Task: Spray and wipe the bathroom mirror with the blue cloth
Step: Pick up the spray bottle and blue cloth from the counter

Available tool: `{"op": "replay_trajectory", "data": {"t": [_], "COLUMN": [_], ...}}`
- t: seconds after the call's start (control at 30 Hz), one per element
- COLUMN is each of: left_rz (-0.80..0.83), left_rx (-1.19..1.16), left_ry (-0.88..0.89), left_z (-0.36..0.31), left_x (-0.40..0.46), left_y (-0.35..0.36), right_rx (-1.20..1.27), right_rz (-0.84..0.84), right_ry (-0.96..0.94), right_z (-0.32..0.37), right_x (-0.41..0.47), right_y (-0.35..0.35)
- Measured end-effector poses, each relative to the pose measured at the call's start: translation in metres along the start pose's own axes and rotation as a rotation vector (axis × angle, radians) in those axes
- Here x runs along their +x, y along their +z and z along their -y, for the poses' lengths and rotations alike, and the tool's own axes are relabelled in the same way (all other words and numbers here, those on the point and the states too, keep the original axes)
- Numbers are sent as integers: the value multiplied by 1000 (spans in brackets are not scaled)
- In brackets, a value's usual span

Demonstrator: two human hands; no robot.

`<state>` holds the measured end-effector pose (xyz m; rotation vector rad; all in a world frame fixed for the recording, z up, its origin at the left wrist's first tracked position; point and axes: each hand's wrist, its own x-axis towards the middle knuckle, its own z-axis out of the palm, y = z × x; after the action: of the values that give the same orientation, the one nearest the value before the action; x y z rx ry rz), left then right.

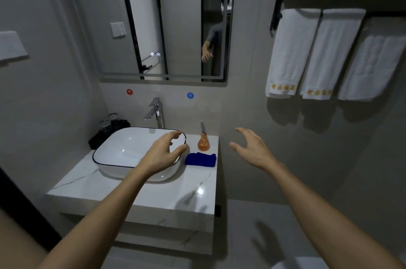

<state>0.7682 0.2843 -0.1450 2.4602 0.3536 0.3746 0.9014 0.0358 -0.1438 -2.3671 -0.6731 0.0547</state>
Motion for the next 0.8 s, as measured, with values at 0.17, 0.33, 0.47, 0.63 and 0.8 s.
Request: {"op": "replay_trajectory", "data": {"t": [0.17,0.33,0.47,0.63,0.8], "left_rz": [28,73,109,133,114], "left_rx": [-121,-197,-255,-346,-390], "left_ry": [11,26,6,-60,-149], "left_z": [36,65,82,104,127], "left_x": [66,130,174,219,252], "left_y": [10,19,33,61,90], "right_rx": [27,43,41,53,74], "right_rz": [12,22,40,73,139], "right_ry": [41,82,130,182,210], "right_z": [-3,-4,-14,-35,-60], "right_x": [62,116,149,189,231], "right_y": [32,63,83,111,149]}}
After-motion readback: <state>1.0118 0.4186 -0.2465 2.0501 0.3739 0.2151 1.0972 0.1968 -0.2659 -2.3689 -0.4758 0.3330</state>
